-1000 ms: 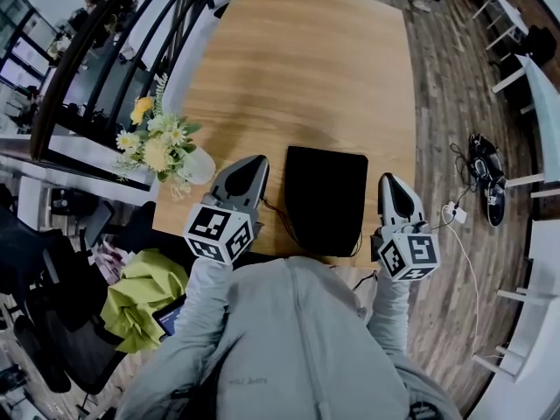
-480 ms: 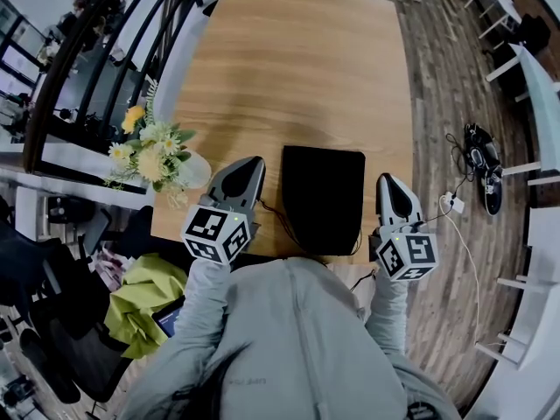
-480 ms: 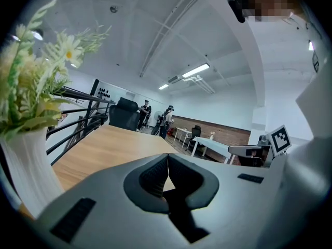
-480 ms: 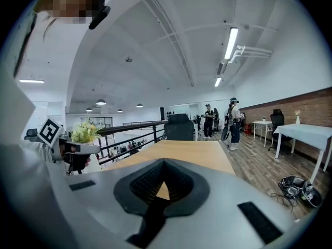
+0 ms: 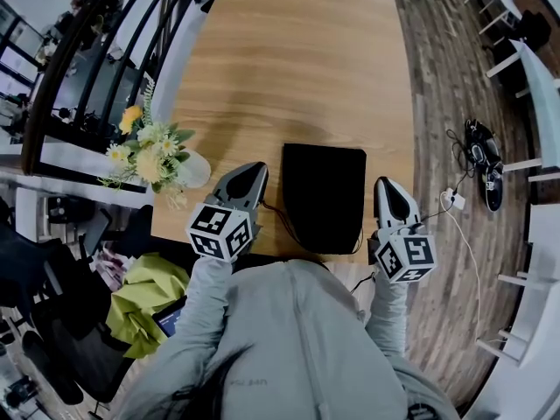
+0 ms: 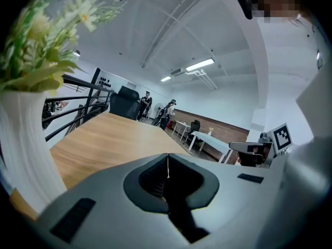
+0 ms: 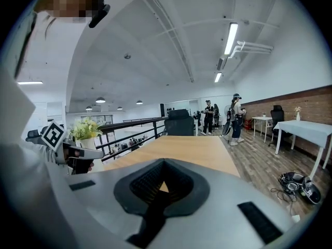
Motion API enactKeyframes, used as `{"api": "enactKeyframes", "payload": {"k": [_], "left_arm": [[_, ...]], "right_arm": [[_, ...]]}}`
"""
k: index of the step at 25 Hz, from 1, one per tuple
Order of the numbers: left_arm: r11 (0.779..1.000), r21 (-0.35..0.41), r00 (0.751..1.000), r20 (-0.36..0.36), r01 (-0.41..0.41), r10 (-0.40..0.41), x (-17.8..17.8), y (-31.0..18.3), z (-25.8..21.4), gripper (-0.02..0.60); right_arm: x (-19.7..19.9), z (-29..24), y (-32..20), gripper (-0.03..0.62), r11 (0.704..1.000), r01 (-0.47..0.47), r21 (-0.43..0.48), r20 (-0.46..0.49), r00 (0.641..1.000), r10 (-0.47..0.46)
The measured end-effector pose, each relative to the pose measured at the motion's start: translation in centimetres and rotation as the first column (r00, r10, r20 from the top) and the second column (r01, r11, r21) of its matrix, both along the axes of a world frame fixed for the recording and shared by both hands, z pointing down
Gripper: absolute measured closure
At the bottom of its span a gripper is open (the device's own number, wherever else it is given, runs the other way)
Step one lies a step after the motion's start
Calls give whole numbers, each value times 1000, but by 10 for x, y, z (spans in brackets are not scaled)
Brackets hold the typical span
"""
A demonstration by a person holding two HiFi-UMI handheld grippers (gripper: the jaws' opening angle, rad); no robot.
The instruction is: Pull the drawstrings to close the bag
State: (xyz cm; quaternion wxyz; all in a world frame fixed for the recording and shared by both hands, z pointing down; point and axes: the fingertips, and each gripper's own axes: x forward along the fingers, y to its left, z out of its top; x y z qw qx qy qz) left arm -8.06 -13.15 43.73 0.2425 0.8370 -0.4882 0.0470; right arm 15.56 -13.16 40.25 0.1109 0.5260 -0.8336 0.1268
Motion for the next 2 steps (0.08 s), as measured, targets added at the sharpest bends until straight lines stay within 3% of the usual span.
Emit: {"api": "enactKeyframes", "payload": {"k": [2], "left_arm": [[1000,-24,1000,1,3,-3,-2,2,10,554]], "right_arm": [[-1,5,2,572,1000,4,-16,2,1000,-4]]}}
